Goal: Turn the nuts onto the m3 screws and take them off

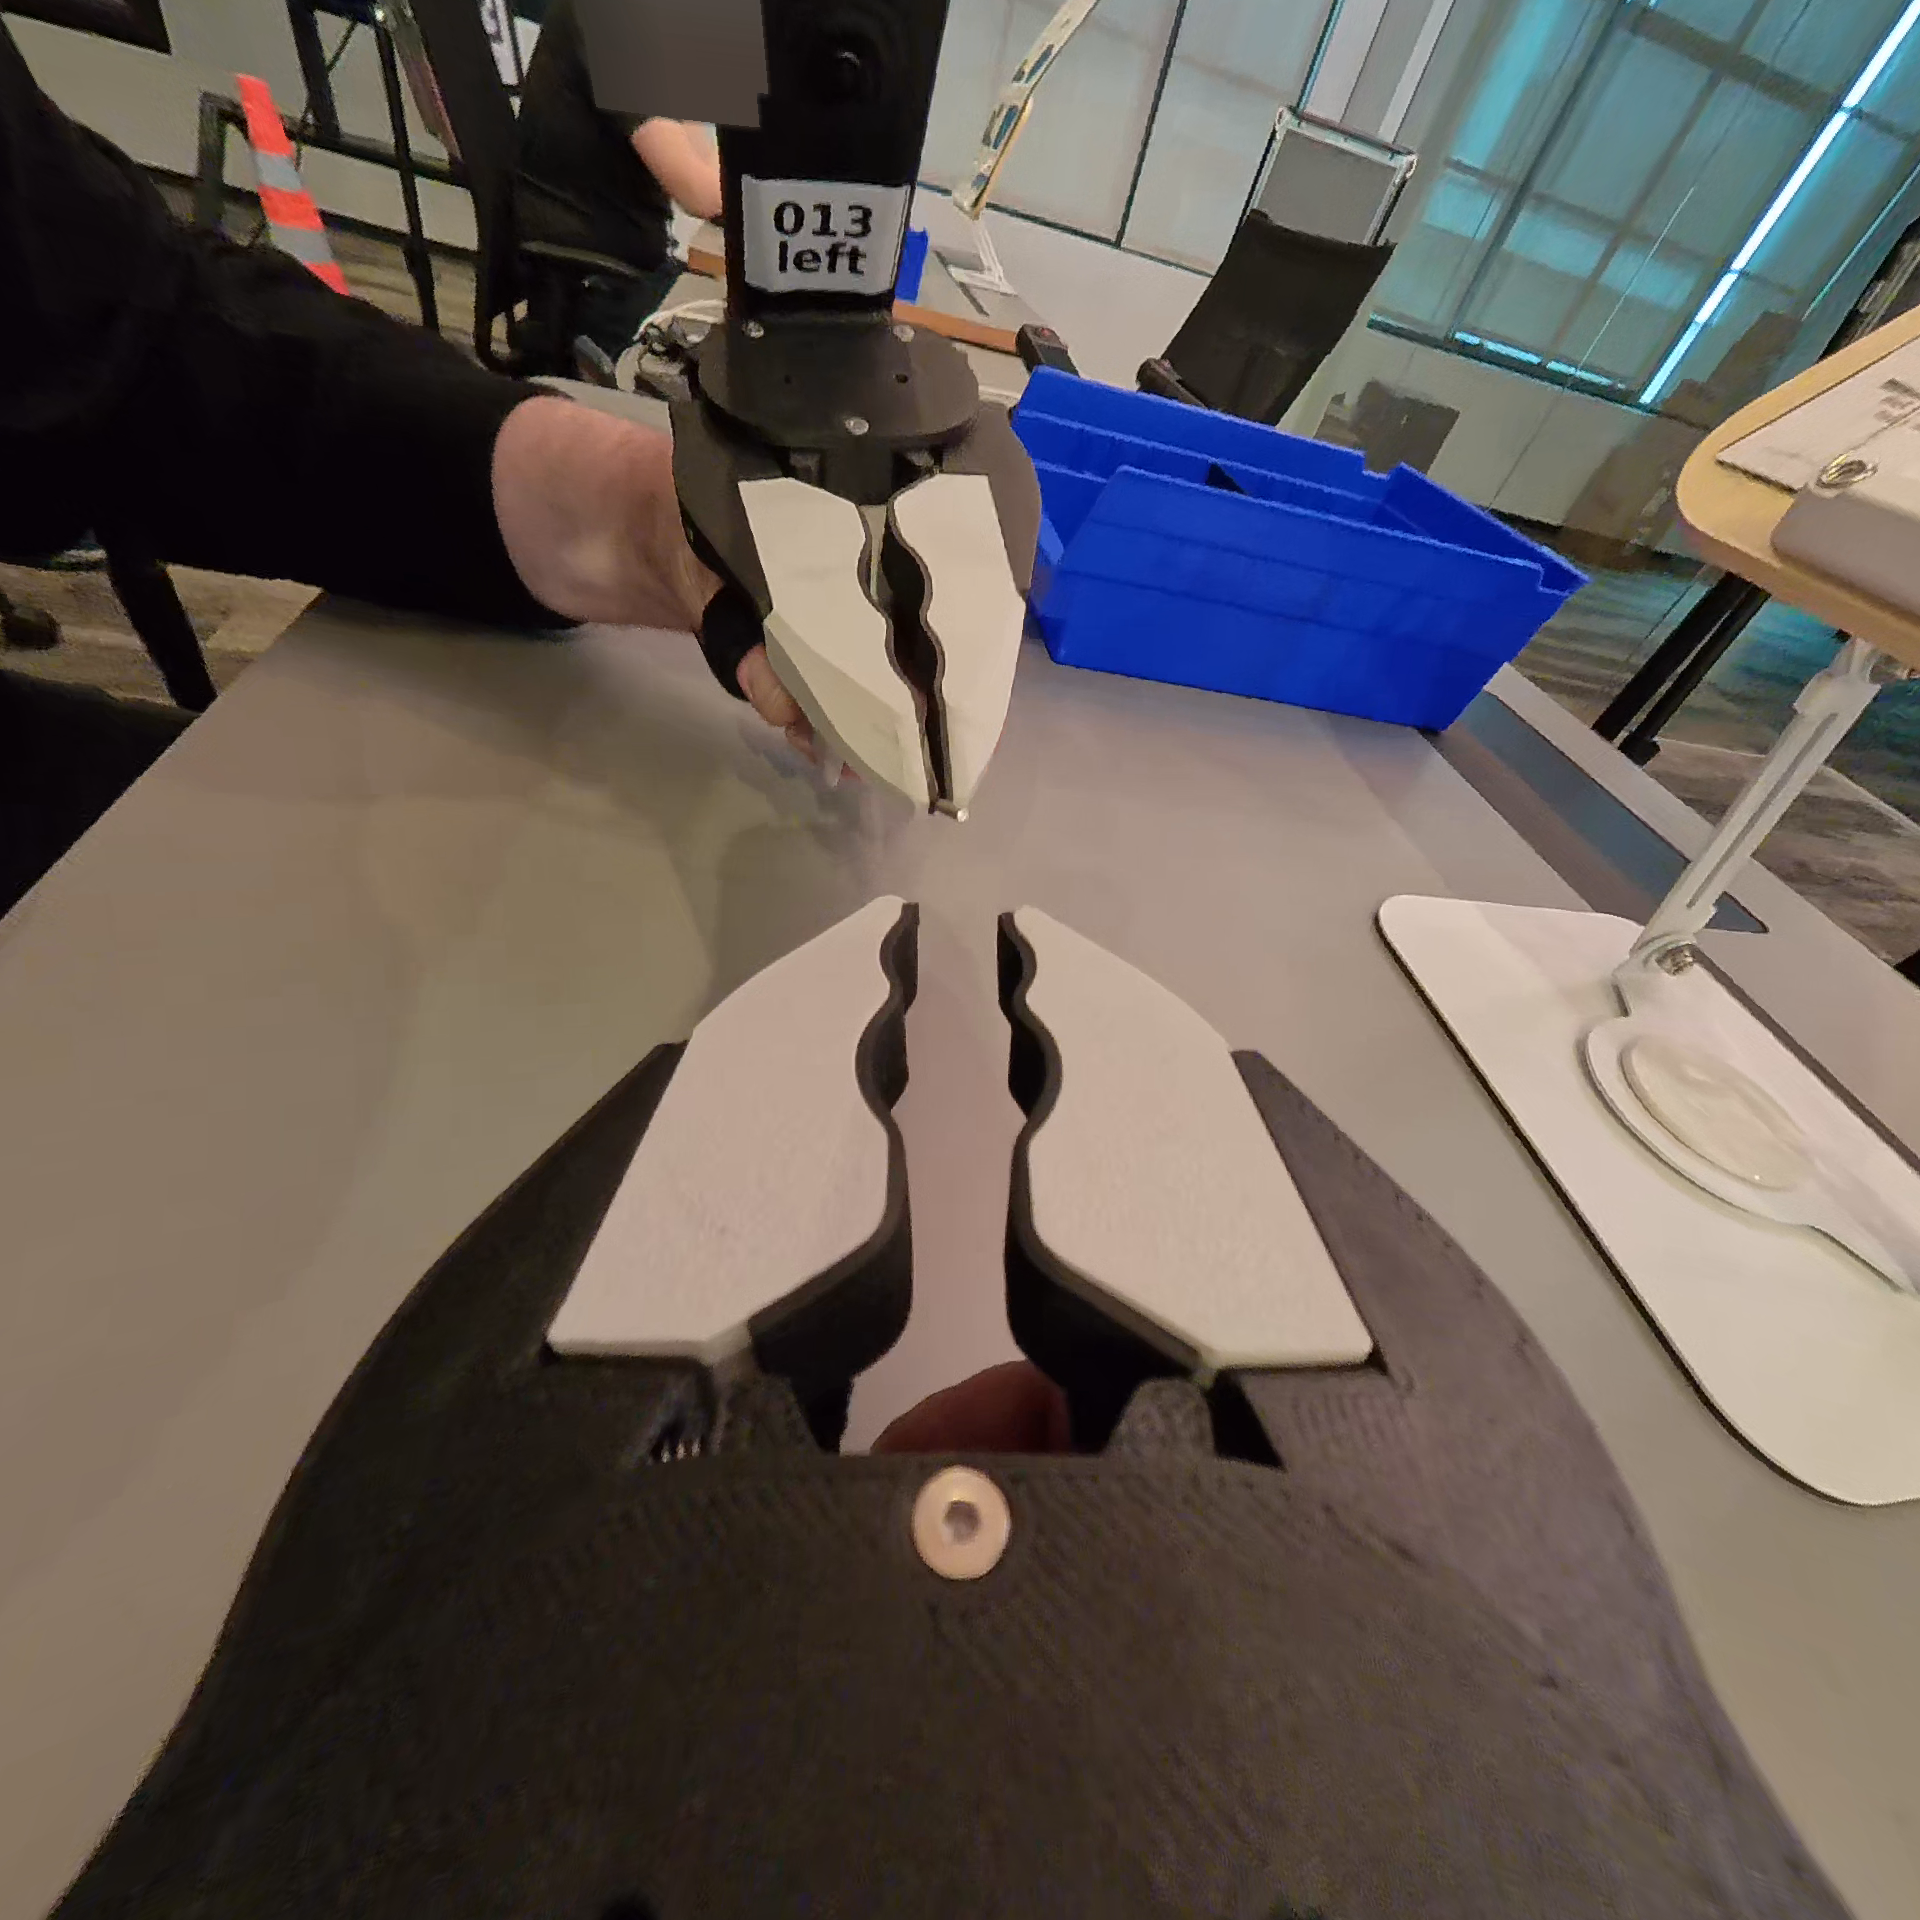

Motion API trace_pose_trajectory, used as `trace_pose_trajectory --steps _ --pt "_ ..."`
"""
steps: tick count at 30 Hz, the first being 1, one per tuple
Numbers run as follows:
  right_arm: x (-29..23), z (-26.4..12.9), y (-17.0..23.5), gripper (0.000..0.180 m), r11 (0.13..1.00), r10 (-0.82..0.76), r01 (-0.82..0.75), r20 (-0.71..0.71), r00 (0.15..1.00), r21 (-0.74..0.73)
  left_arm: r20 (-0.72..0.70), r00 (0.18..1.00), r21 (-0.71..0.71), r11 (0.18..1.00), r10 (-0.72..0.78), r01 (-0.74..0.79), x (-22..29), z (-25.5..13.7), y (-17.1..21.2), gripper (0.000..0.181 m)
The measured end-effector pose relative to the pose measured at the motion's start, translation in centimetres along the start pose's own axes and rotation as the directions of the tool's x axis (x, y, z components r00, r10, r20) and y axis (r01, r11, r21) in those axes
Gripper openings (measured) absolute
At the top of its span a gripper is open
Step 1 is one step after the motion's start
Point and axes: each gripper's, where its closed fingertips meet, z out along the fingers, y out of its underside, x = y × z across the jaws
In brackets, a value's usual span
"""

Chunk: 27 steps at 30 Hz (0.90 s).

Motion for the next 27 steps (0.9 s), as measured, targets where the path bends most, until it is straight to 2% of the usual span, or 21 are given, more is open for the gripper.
trace_pose_trajectory --steps 3,5,6,8,16,27 --pt "-1.5 0.0 0.8 0.015 0.999 0.012 -0.006 0.107 0.994 -0.050 0.017 1.000 -0.019 1.000 0.004 -0.003 -0.1 -0.4 0.6 0.002" --pt "-3.1 -0.2 1.9 0.015 0.991 0.027 0.002 0.218 0.976 -0.133 0.022 1.000 -0.043 0.999 0.017 -0.016 0.0 -0.5 1.1 0.002" --pt "-4.2 -0.4 2.7 0.015 0.984 0.034 0.017 0.283 0.959 -0.176 0.020 1.000 -0.052 0.998 0.019 -0.018 0.1 -0.5 1.3 0.002" --pt "-5.1 -0.9 3.9 0.015 0.970 -0.004 0.084 0.325 0.946 -0.230 0.020 1.000 -0.058 0.998 0.022 -0.020 0.1 -0.5 1.6 0.002" --pt "-4.7 -3.4 4.7 0.015 0.958 0.029 0.079 0.368 0.929 -0.274 -0.004 0.999 -0.094 0.995 0.038 -0.038 0.6 0.0 2.2 0.002" --pt "-8.4 -8.8 8.1 0.015 0.894 0.066 0.189 0.536 0.842 -0.406 -0.093 0.995 -0.148 0.988 0.025 -0.039 2.2 1.2 2.9 0.002"
